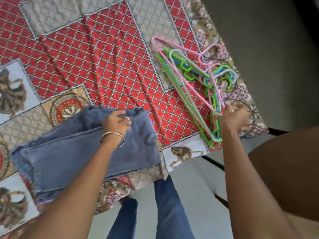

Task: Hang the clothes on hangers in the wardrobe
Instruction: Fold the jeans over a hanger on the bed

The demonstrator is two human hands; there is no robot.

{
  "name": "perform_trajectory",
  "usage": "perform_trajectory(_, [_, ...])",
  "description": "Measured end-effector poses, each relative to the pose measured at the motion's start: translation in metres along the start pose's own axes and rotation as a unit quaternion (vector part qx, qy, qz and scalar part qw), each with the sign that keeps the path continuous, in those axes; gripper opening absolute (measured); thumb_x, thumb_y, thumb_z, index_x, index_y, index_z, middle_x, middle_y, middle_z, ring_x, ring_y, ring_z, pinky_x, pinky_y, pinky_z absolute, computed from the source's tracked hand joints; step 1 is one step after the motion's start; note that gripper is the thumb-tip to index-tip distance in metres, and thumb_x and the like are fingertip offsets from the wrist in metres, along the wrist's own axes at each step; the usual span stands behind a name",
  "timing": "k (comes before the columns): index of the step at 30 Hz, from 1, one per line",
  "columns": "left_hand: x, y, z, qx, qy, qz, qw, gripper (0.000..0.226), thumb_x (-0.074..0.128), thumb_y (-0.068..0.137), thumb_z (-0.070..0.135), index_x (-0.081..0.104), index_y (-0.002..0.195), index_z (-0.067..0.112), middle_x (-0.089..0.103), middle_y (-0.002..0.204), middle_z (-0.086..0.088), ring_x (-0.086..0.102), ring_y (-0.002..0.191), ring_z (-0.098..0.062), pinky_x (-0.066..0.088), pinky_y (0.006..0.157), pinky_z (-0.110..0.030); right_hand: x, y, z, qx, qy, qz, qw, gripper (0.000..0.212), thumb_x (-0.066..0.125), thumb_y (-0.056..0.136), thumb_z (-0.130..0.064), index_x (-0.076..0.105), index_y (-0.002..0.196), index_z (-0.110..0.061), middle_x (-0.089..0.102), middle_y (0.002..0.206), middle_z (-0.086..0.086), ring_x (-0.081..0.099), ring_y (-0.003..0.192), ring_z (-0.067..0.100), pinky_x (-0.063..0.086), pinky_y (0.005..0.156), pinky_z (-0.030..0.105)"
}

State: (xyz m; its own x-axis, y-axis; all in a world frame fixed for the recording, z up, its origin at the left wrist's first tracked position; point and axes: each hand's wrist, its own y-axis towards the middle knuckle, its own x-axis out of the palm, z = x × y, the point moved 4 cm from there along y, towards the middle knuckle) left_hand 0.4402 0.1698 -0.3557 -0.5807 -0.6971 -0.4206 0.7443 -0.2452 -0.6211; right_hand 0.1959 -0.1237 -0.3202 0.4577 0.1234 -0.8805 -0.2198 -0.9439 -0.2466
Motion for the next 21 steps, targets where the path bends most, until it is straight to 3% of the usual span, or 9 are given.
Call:
perform_trajectory(3, [0.033,0.006,0.017,0.001,-0.027,0.001,1.0,0.017,0.053,0.091,-0.006,0.058,0.106,0.0,0.06,0.067,-0.008,0.059,0.046,0.001,0.052,0.049,-0.016,0.005,0.034,-0.005,0.023,-0.035,-0.087,0.995,0.038,0.07,0.087,-0.031,0.062,0.115,-0.006,0.065,0.105,0.011,0.061,0.095,0.024,0.053,0.069,0.03])
perform_trajectory(5, [0.04,0.007,0.022,-0.004,-0.022,0.008,1.0,0.015,0.053,0.091,-0.005,0.06,0.105,-0.003,0.06,0.067,-0.008,0.06,0.047,0.0,0.053,0.053,-0.02,0.003,0.036,-0.006,0.02,-0.04,-0.108,0.993,0.026,0.068,0.088,-0.023,0.066,0.105,-0.003,0.062,0.088,0.006,0.057,0.075,0.017,0.036,0.045,0.018])
perform_trajectory(6, [0.042,0.006,0.023,-0.011,-0.03,0.014,0.999,0.015,0.054,0.091,-0.004,0.06,0.104,-0.004,0.061,0.067,-0.007,0.061,0.048,-0.001,0.054,0.054,-0.021,0.001,0.037,-0.006,0.01,-0.041,-0.112,0.993,0.023,0.066,0.09,-0.022,0.067,0.101,-0.002,0.062,0.086,0.006,0.055,0.07,0.017,0.034,0.044,0.018])
perform_trajectory(8, [0.038,0.002,0.028,-0.029,-0.057,0.034,0.997,0.015,0.053,0.091,-0.003,0.062,0.103,-0.001,0.062,0.068,-0.008,0.06,0.046,-0.002,0.049,0.048,-0.017,-0.001,0.033,-0.008,-0.035,-0.035,-0.1,0.994,0.024,0.062,0.094,-0.022,0.066,0.096,0.001,0.066,0.087,0.012,0.058,0.069,0.021,0.047,0.052,0.028])
perform_trajectory(10, [0.032,0.0,0.037,-0.055,-0.098,0.068,0.991,0.015,0.053,0.091,-0.001,0.061,0.1,0.007,0.063,0.071,-0.008,0.059,0.042,-0.002,0.043,0.04,-0.014,0.001,0.029,-0.009,-0.058,0.012,-0.15,0.987,0.021,0.054,0.098,-0.017,0.062,0.099,0.002,0.065,0.088,0.014,0.059,0.07,0.023,0.053,0.059,0.038])
perform_trajectory(13, [0.024,-0.005,0.054,-0.068,-0.171,0.092,0.979,0.016,0.055,0.089,-0.001,0.061,0.088,0.013,0.063,0.074,-0.008,0.058,0.043,-0.005,0.042,0.043,-0.019,-0.002,0.017,-0.017,-0.015,0.189,-0.265,0.945,0.019,0.043,0.102,-0.011,0.054,0.107,0.003,0.058,0.081,0.011,0.054,0.058,0.015,0.047,0.046,0.027])
perform_trajectory(15, [0.024,-0.006,0.065,-0.067,-0.197,0.092,0.974,0.018,0.058,0.087,0.0,0.061,0.083,0.017,0.065,0.077,-0.009,0.059,0.047,-0.008,0.043,0.047,-0.023,-0.009,0.011,-0.028,-0.025,0.243,-0.267,0.932,0.016,0.042,0.102,-0.01,0.052,0.108,0.0,0.059,0.083,0.011,0.059,0.06,0.017,0.051,0.049,0.025])
perform_trajectory(18, [0.011,-0.013,0.077,-0.043,-0.234,0.101,0.966,0.011,0.058,0.092,0.012,0.062,0.085,0.019,0.068,0.078,-0.006,0.061,0.053,-0.01,0.045,0.049,-0.023,-0.014,-0.02,-0.048,-0.107,0.292,-0.297,0.903,0.008,0.042,0.1,-0.002,0.049,0.104,-0.006,0.06,0.09,0.014,0.066,0.068,0.023,0.058,0.058,0.032])
perform_trajectory(21, [-0.019,-0.031,0.076,0.013,-0.243,0.089,0.966,0.007,0.061,0.092,0.025,0.065,0.09,0.02,0.072,0.079,-0.001,0.064,0.06,-0.013,0.049,0.05,-0.024,-0.01,-0.079,-0.048,-0.196,0.229,-0.355,0.885,0.031,0.044,0.093,0.012,0.043,0.092,-0.018,0.066,0.088,0.012,0.071,0.07,0.026,0.06,0.058,0.041])
